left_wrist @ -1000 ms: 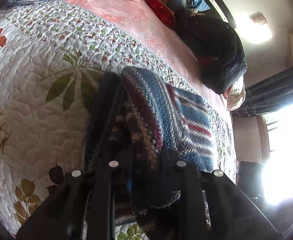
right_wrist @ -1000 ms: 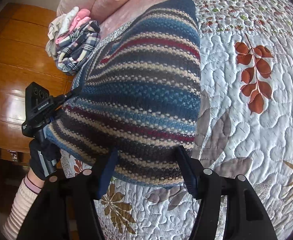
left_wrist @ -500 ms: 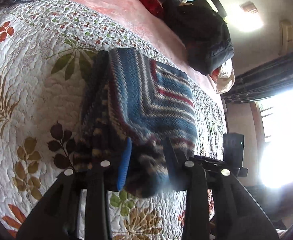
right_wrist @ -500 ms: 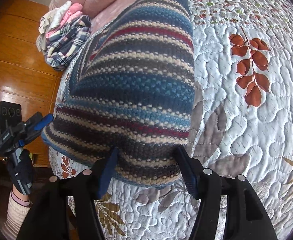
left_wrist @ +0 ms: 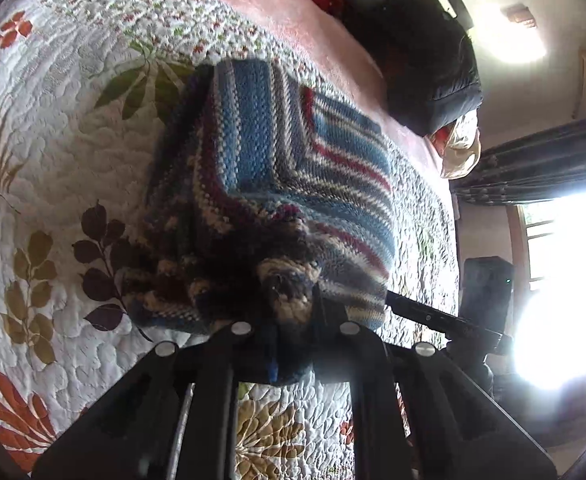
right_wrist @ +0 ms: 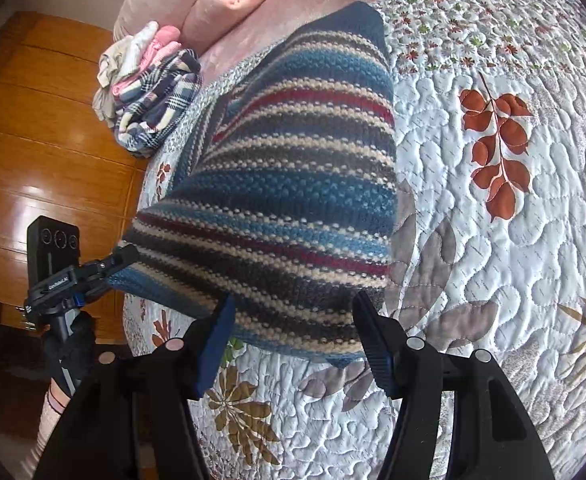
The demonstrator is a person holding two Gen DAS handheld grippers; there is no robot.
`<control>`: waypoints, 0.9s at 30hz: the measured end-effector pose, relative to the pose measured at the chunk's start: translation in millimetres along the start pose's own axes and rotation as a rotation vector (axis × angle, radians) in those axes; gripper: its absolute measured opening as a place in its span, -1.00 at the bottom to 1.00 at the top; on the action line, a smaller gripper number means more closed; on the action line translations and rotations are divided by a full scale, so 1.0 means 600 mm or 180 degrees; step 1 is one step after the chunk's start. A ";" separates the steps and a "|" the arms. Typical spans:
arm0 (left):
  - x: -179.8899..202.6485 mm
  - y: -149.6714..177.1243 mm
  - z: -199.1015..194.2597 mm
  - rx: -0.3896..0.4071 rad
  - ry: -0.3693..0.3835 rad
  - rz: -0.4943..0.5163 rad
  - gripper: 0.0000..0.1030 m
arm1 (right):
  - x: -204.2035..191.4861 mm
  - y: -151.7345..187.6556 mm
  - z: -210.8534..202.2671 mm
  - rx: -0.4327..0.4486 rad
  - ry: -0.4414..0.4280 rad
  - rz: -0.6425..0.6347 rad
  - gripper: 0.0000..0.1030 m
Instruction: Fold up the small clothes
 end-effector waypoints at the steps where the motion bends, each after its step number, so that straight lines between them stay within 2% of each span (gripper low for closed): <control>1: -0.004 -0.002 -0.012 0.0034 0.0001 0.0045 -0.82 | 0.002 0.000 0.001 -0.0001 -0.0020 0.0021 0.21; 4: -0.024 0.006 -0.016 -0.0005 -0.0114 0.0156 -0.82 | 0.008 0.003 0.019 -0.0058 -0.0099 0.0108 0.21; 6: -0.039 0.010 0.007 -0.0108 -0.0185 0.0153 -0.82 | 0.016 0.008 0.035 -0.0099 0.0010 0.0123 0.21; 10: -0.074 0.017 0.062 -0.0202 -0.0508 0.0245 -0.81 | 0.031 0.019 0.056 -0.0146 0.0178 0.0136 0.17; 13: -0.082 0.017 0.091 -0.0186 -0.0552 0.0229 -0.80 | 0.046 0.031 0.069 -0.0199 0.0190 0.0200 0.14; 16: -0.082 0.012 0.110 -0.0149 -0.0524 0.0165 -0.76 | 0.057 0.036 0.076 -0.0176 0.0167 0.0234 0.12; 21: -0.085 0.017 0.079 -0.0177 -0.0453 0.0120 -0.68 | 0.049 0.032 0.078 -0.0173 0.0189 0.0193 0.08; 23: -0.080 0.016 0.059 -0.0186 -0.0340 0.0067 -0.55 | 0.045 0.031 0.071 -0.0161 0.0146 0.0157 0.09; 27: -0.066 -0.011 0.023 -0.0015 0.0028 -0.0095 -0.38 | 0.044 0.027 0.059 -0.0112 0.0035 0.0153 0.14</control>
Point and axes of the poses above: each gripper's, at about its wrist camera, not at the fingertips, and z roughly the way its jaws point, x to its right, y to its underside, the point moved 6 cm from there along z, roughly the way its jaws point, and after that the axes turned 8 degrees about -y, right-handed, at the moved point
